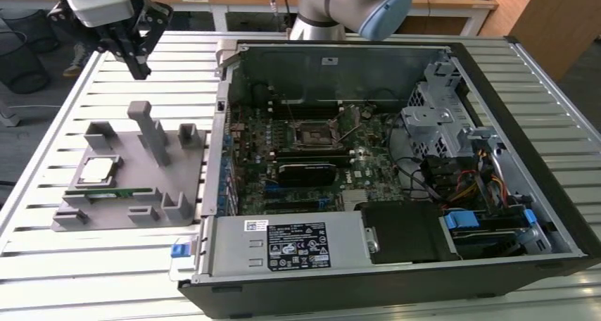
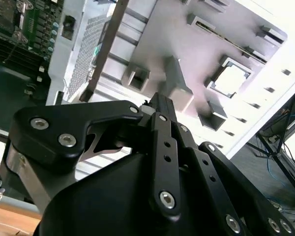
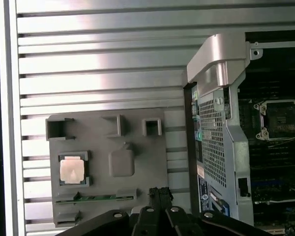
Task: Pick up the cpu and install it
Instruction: 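Reach for the cpu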
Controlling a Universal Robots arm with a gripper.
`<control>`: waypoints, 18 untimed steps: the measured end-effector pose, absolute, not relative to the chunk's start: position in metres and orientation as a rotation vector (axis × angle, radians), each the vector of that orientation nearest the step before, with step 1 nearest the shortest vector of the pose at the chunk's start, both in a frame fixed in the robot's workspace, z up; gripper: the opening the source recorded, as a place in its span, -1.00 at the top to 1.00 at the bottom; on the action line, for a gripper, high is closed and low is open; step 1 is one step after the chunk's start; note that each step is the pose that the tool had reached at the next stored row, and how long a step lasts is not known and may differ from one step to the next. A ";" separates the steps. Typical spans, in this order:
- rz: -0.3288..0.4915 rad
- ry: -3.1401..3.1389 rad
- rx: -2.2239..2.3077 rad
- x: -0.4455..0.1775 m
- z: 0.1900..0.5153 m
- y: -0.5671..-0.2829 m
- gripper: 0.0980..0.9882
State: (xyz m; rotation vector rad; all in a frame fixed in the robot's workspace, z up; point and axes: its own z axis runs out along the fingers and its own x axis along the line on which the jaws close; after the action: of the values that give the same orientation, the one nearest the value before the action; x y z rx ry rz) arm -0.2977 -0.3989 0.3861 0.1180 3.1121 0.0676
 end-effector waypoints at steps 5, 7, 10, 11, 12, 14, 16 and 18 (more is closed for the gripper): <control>0.068 3.112 0.118 -0.311 0.383 -0.399 0.96; 0.068 3.112 0.118 -0.319 0.382 -0.399 0.96; 0.068 3.112 0.118 -0.332 0.380 -0.399 0.96; 0.068 3.112 0.118 -0.336 0.380 -0.399 0.96; 0.068 3.113 0.118 -0.340 0.380 -0.399 0.96; 0.068 3.113 0.118 -0.349 0.379 -0.399 0.96; 0.068 3.113 0.118 -0.358 0.378 -0.399 0.96; 0.068 3.113 0.118 -0.368 0.377 -0.399 0.96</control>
State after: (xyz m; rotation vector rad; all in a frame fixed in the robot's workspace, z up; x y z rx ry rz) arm -0.3675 -0.3988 0.3770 0.1180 3.1132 0.0675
